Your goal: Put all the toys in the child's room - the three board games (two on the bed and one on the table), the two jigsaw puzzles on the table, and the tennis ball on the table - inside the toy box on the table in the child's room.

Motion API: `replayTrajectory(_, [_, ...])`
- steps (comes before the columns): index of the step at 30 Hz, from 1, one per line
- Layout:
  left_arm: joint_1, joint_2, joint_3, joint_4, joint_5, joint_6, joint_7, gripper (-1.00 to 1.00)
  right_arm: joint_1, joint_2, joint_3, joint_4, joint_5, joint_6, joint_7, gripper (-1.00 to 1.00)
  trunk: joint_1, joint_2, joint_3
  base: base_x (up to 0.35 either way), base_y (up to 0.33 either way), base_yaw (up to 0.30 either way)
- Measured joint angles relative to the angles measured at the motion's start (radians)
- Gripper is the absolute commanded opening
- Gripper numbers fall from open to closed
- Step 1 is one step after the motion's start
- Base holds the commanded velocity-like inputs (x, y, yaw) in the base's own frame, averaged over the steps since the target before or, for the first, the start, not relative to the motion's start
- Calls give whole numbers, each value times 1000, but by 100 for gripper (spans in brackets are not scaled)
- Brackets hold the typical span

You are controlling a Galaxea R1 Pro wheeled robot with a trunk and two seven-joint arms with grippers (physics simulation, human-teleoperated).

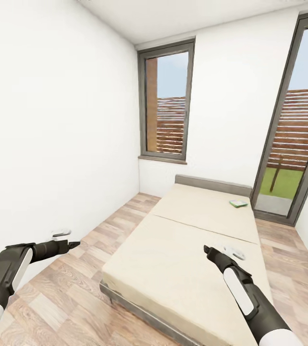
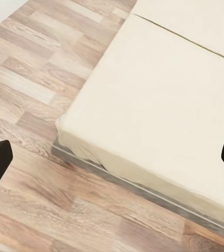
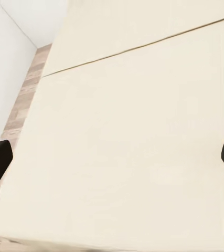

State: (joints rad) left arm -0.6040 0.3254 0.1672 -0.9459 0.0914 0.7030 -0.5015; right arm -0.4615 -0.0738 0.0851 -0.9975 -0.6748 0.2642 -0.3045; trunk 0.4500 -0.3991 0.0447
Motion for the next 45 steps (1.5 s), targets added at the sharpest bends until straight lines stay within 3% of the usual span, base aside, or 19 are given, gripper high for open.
replayTrajectory(13, [0, 0, -1, -6, -1, -4, 1, 100, 0, 0, 1, 2, -1, -6, -1, 100, 0, 0, -1, -141, -137, -49])
replayTrajectory(22, [0, 0, 1, -6, -1, -54, 1, 100, 0, 0, 0, 4, -3, -6, -3, 100, -1, 0, -6, 164, -126, -135])
replayTrajectory(35, [0, 0, 1, -6, 0, -60, 1, 100, 0, 0, 0, 6, -3, -7, -3, 100, 0, 0, -7, 93, -93, -18])
replayTrajectory(45, [0, 0, 0, -6, 0, -60, 0, 100, 0, 0, -2, 11, -3, -6, -3, 100, 0, 0, -7, 31, -188, -222])
